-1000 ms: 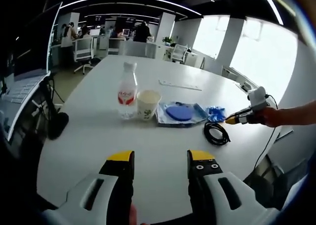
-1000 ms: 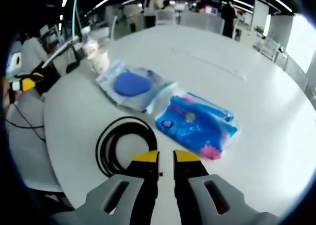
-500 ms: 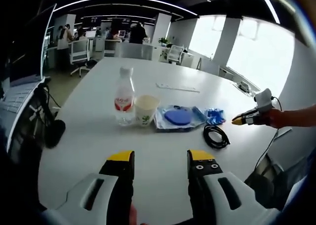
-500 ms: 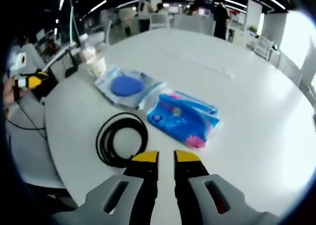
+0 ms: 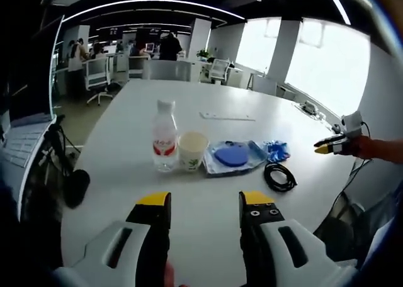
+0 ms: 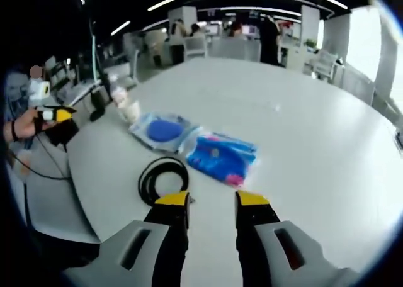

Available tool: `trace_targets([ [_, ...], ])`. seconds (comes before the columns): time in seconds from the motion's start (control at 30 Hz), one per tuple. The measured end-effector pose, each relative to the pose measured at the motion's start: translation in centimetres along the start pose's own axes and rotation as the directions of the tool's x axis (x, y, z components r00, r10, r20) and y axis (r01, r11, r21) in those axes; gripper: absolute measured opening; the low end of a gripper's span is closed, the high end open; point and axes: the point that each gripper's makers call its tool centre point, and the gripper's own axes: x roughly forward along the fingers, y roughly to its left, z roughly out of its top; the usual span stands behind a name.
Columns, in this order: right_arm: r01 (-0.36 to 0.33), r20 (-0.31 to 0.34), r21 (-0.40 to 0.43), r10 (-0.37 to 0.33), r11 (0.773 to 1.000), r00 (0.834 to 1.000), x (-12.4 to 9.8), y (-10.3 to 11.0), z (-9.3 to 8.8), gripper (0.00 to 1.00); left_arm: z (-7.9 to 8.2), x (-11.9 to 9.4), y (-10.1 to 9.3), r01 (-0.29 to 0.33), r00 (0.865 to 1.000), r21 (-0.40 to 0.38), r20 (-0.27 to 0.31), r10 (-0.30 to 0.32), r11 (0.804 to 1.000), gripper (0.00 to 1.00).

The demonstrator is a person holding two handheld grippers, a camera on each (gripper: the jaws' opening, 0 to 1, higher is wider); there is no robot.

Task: Arrange the tabletop items into an orderly group along one side of the table until the central work area is clear of visible clutter.

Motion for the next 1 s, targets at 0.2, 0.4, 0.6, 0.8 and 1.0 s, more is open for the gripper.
trace_targets([
  [0.2,0.010,0.021,0.045,-0.011,0.999,1.000,-1.8,0.6,-1.3,0.36,0.0,-0.1,0.2,-0.001,1.000,-0.020,0.017,0.001,1.000,0.42],
  [0.4,-0.023,0.034,0.071,0.021,0.997,0.999,-2.4,3.4,-1.9,0.51,0.0,-0.6,0.6,-0.006,1.000,-0.029,0.030,0.007,1.000,0.44],
  [0.6,-0.043,0.010,0.073,0.042,0.996,0.999,-2.2,5.1,-2.7,0.54,-0.6,-1.6,1.6,-0.010,0.999,-0.038,0.038,0.012,0.999,0.45],
  [0.8,-0.059,-0.025,0.058,0.061,0.997,0.998,-1.3,6.4,-3.3,0.57,-1.6,-2.1,2.2,-0.010,0.999,-0.063,0.036,0.012,0.998,0.46],
  [1.0,-0.067,-0.022,0.025,0.067,0.997,0.997,-1.1,6.8,-2.5,0.57,-1.8,-2.2,2.2,-0.007,1.000,-0.053,0.029,0.008,0.999,0.48],
])
